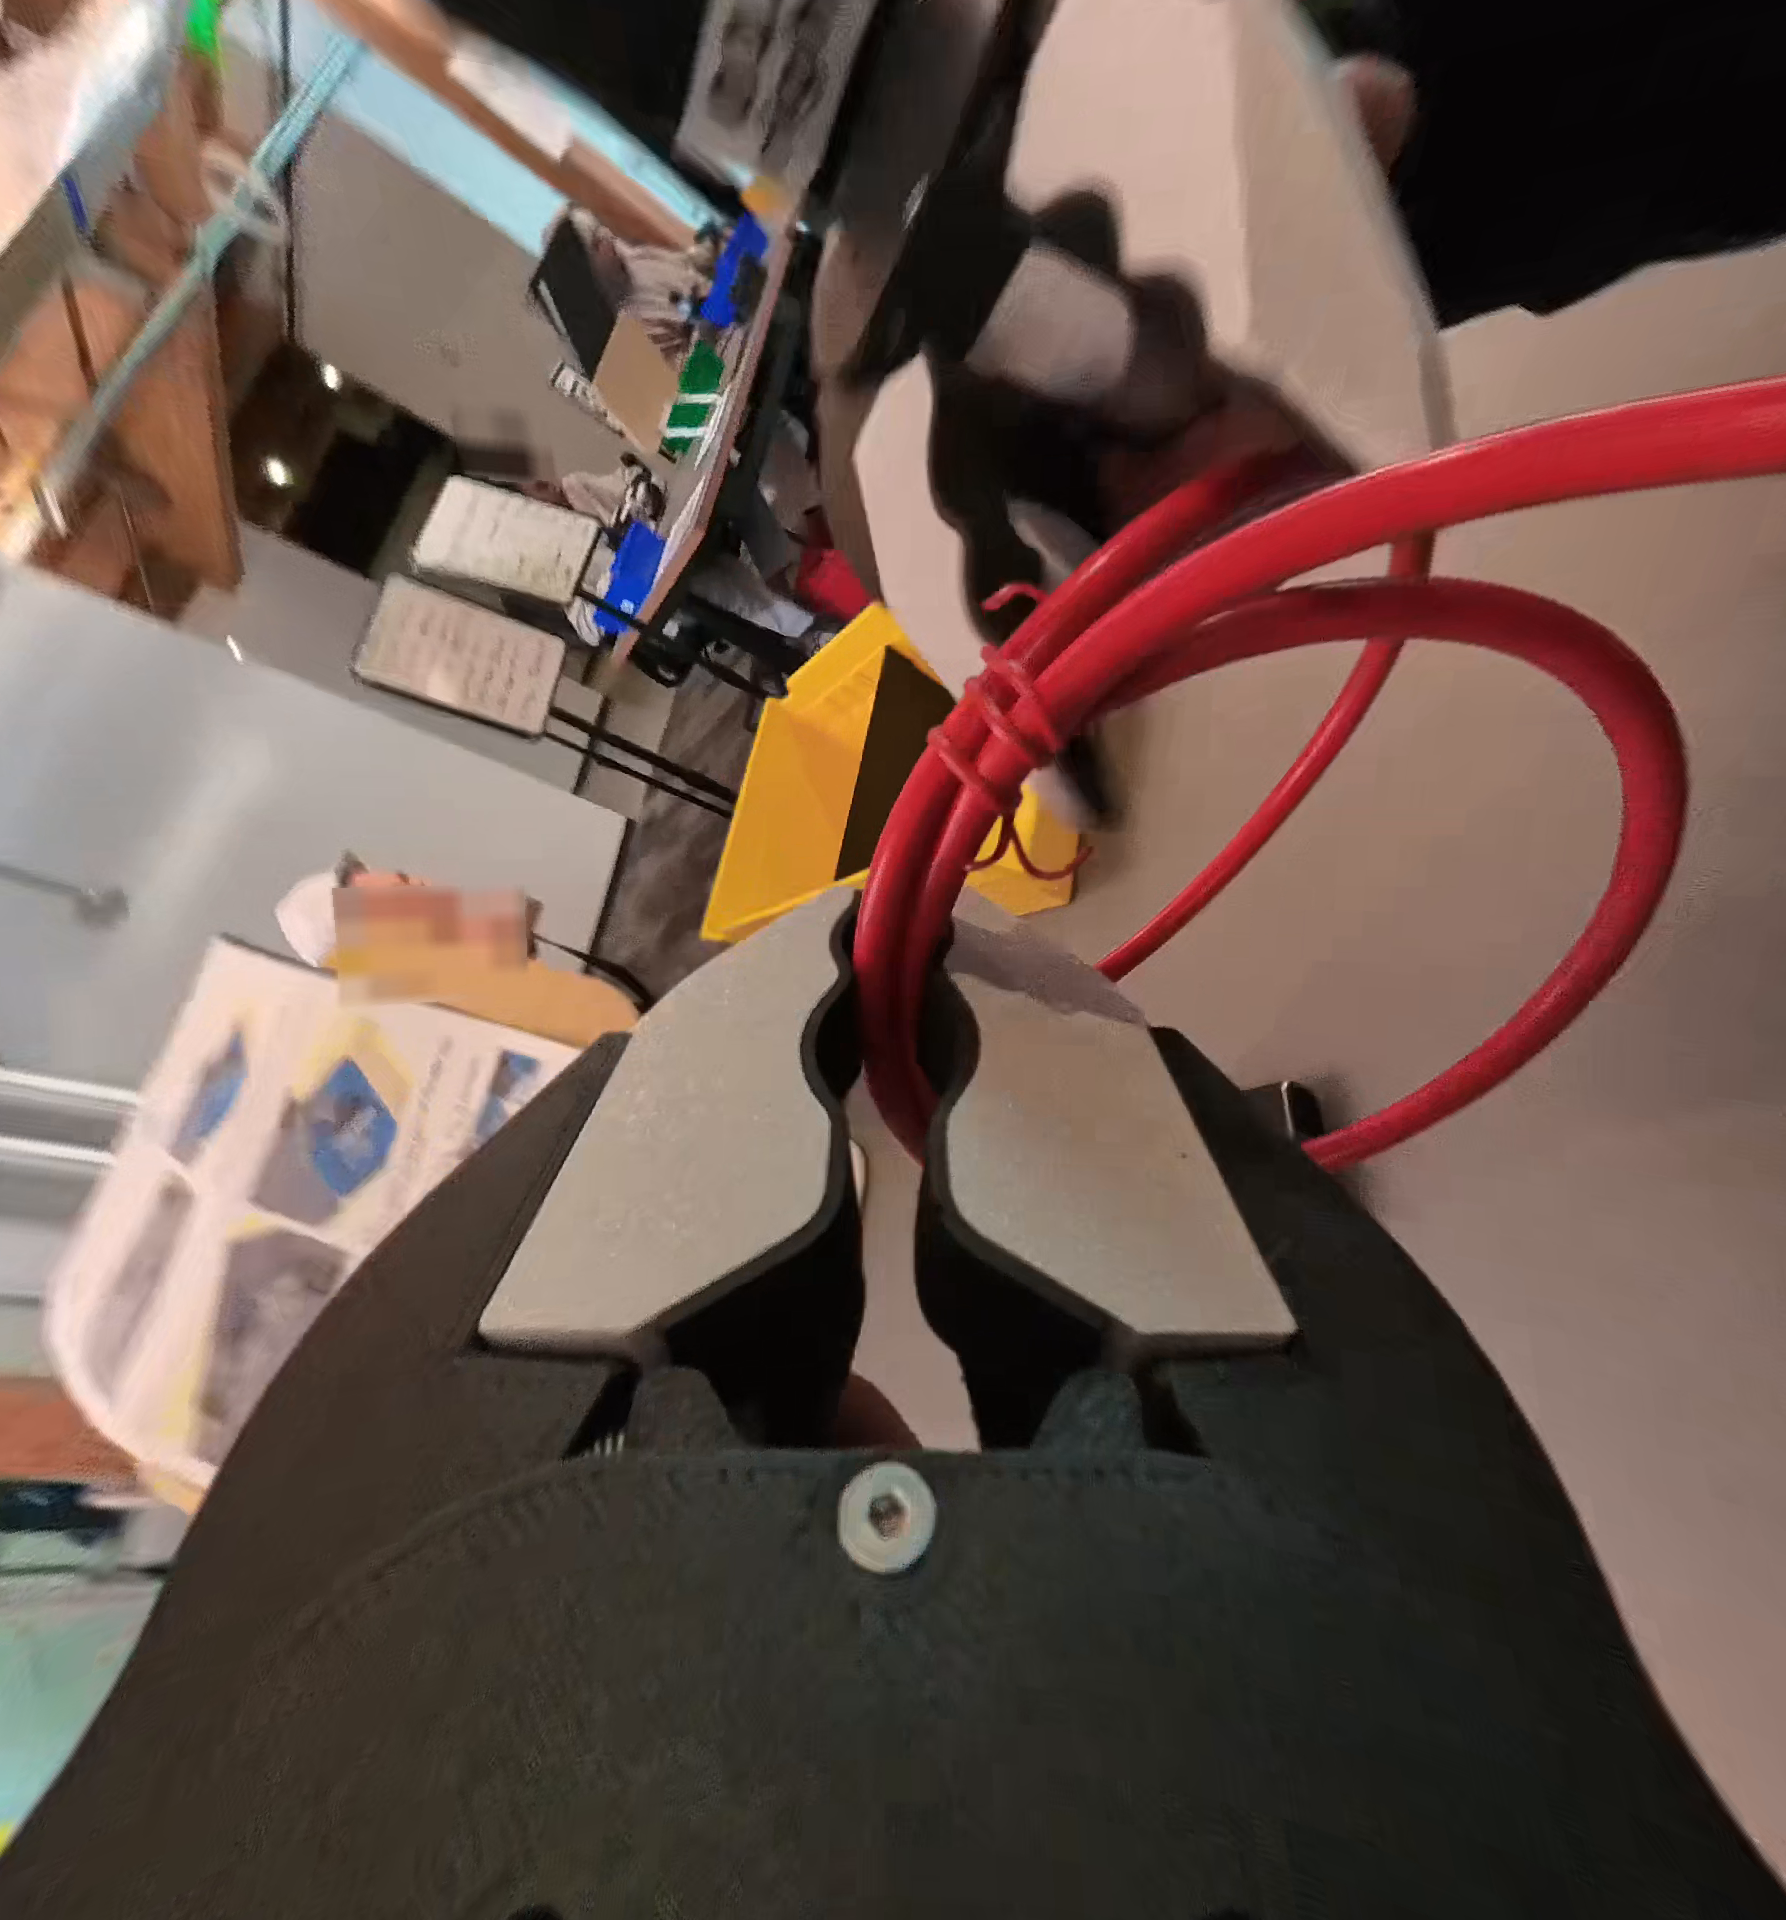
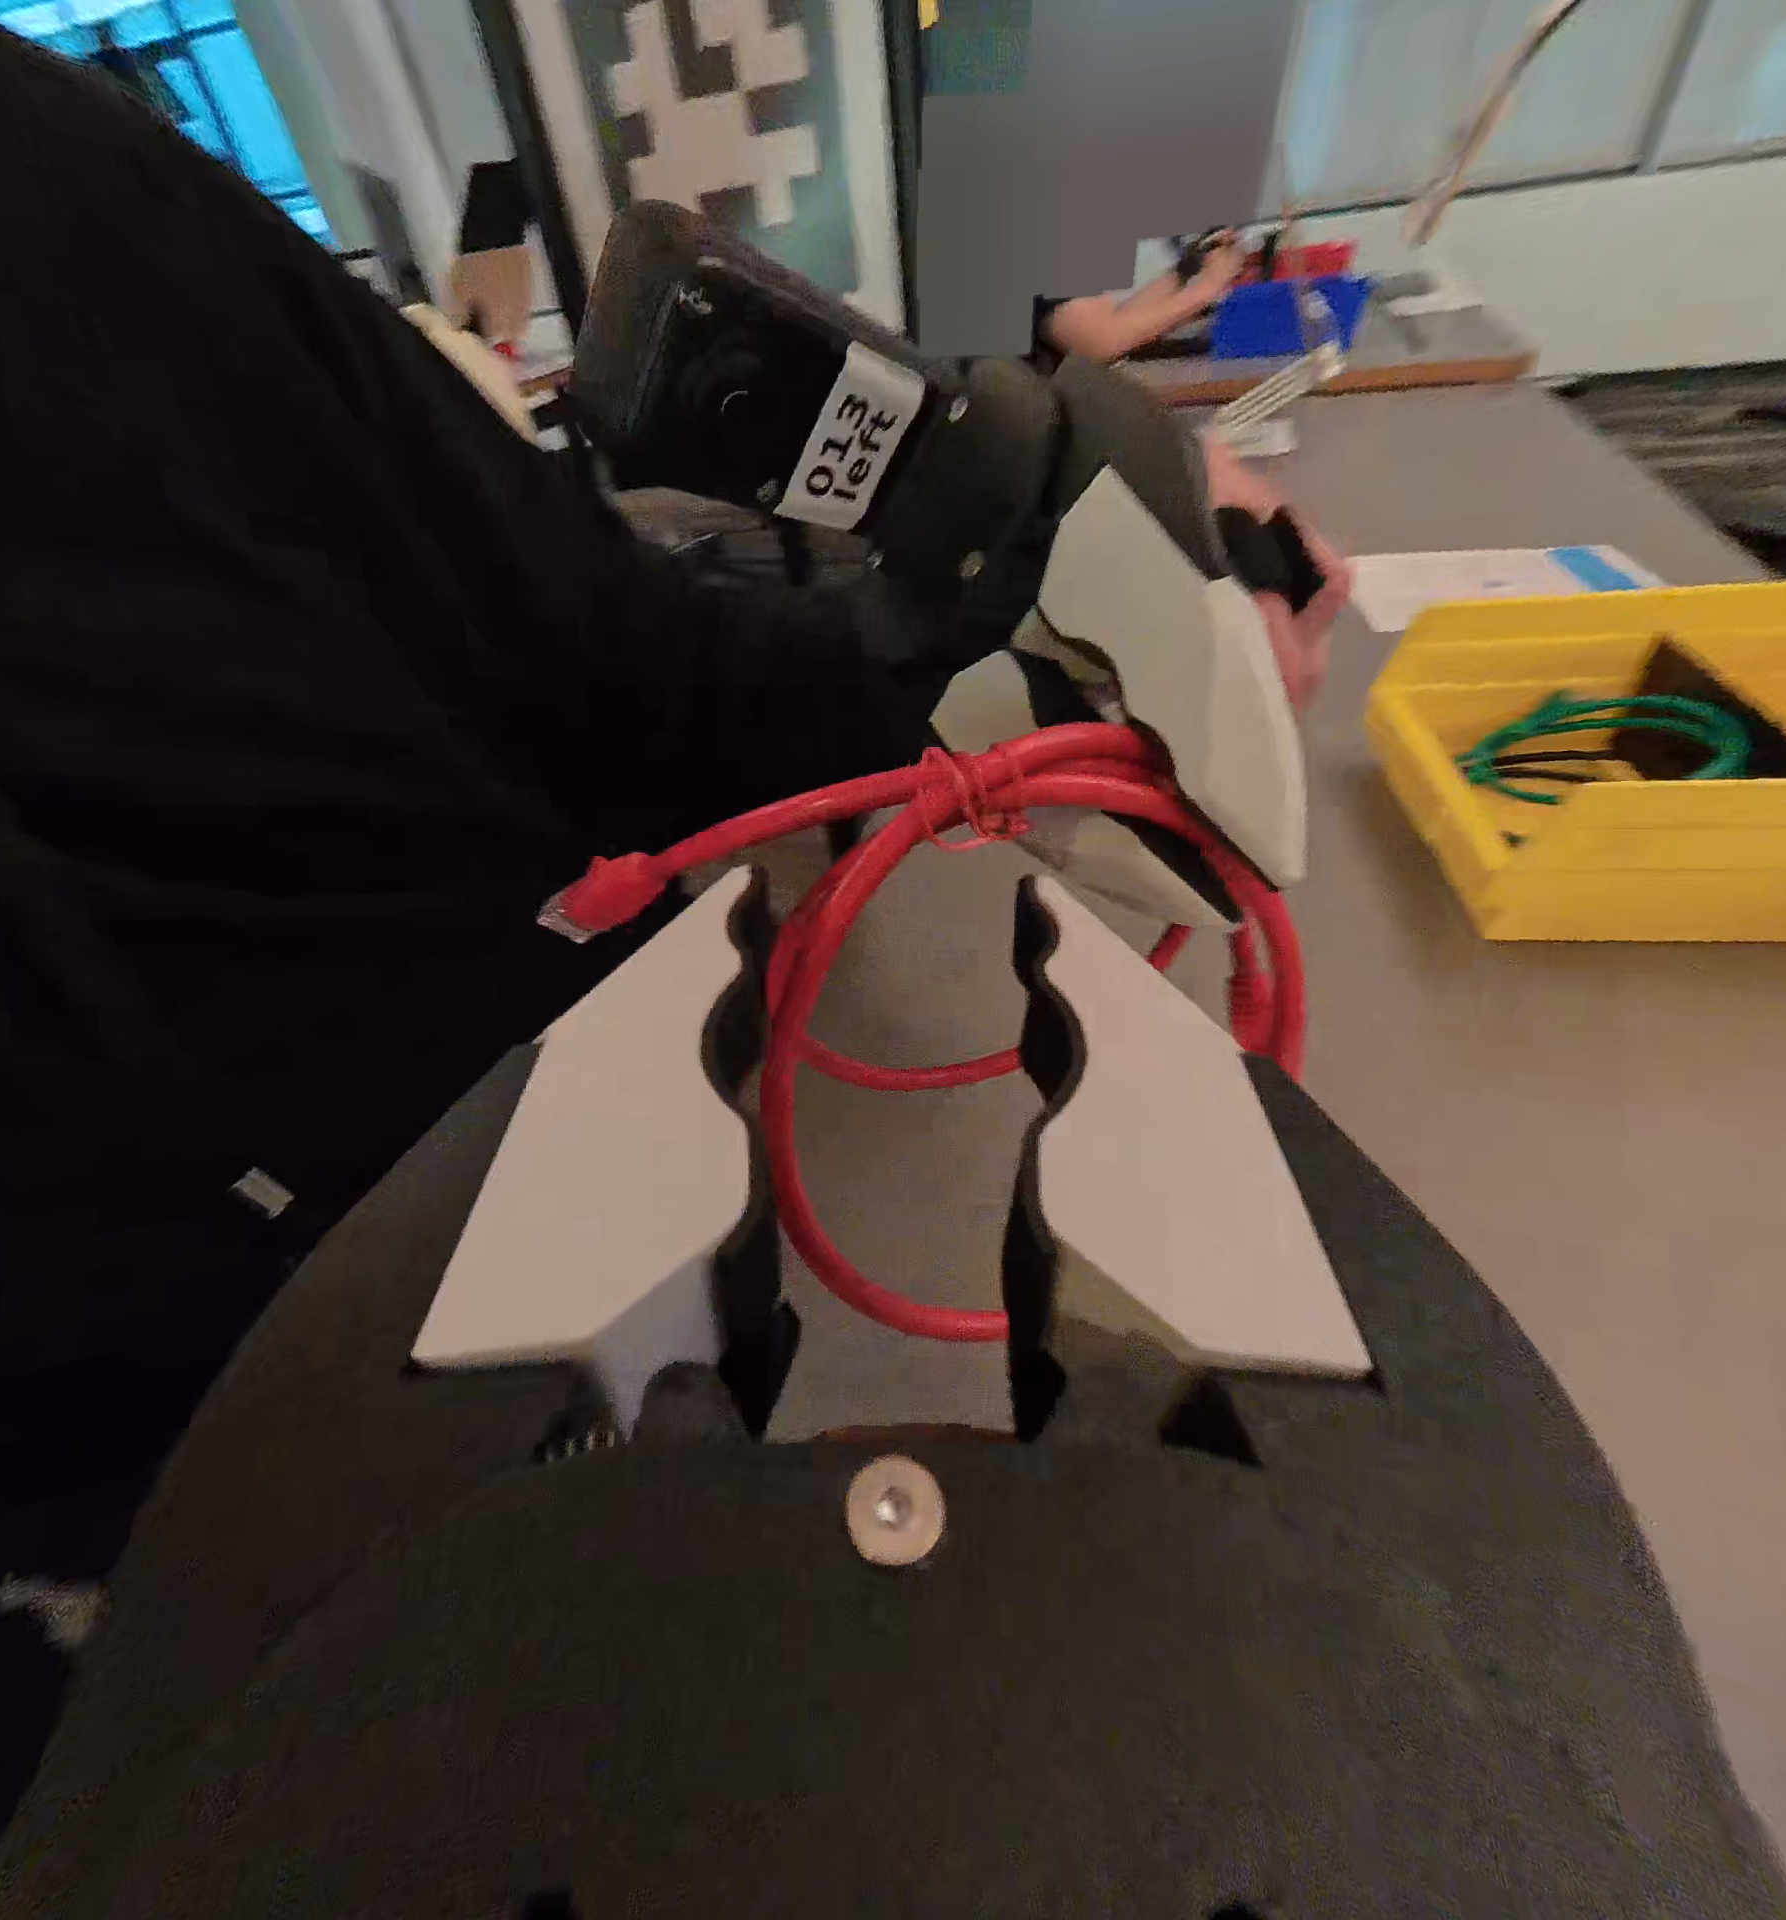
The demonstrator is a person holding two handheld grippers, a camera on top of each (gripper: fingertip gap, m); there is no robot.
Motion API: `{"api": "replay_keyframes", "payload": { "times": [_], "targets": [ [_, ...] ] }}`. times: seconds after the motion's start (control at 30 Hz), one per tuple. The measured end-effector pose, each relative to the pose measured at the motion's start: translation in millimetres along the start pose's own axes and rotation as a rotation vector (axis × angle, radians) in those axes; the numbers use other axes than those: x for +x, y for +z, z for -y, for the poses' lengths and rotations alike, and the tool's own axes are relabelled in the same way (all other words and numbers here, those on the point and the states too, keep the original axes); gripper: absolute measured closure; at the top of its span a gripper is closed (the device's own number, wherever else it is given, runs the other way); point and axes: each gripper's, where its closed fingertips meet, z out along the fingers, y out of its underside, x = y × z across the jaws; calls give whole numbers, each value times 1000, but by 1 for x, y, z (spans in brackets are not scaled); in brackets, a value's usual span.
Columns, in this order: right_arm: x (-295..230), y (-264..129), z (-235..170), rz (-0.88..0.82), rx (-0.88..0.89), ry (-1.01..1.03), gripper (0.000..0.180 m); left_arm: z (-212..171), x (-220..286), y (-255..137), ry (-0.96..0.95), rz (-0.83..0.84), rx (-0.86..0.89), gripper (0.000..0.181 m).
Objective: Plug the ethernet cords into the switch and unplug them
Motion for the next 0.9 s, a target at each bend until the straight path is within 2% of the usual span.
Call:
{"api": "replay_keyframes", "payload": {
  "times": [0.07,0.1,0.17,0.23,0.3,0.4,0.5,0.6,0.7,0.8,0.9],
  "targets": [
    [20,-21,22,-186,84,-65,121,-12,-14,1,-181,19,24,175],
    [24,-34,38,-269,141,-119,126,-21,-21,1,-276,30,23,175],
    [19,-56,63,-363,230,-237,155,-40,-45,0,-490,121,40,175],
    [0,-60,71,-342,222,-319,174,-59,-61,-2,-751,169,70,175],
    [-13,-44,54,-270,72,-307,172,-75,-70,-3,-908,232,79,175],
    [-12,-5,36,-229,-45,-298,168,-85,-71,-1,-961,298,36,175],
    [33,22,33,-378,-50,-239,172,-79,-64,4,-1016,291,57,175],
    [83,10,30,-613,5,-152,178,-75,-61,5,-990,302,62,175],
    [108,-14,44,-775,167,-96,167,-69,-54,9,-995,255,51,176],
    [116,-14,41,-799,184,-94,160,-45,-33,21,-996,122,70,176],
    [116,-11,39,-775,215,-88,157,-26,-15,30,-1143,-38,147,175]
  ]
}}
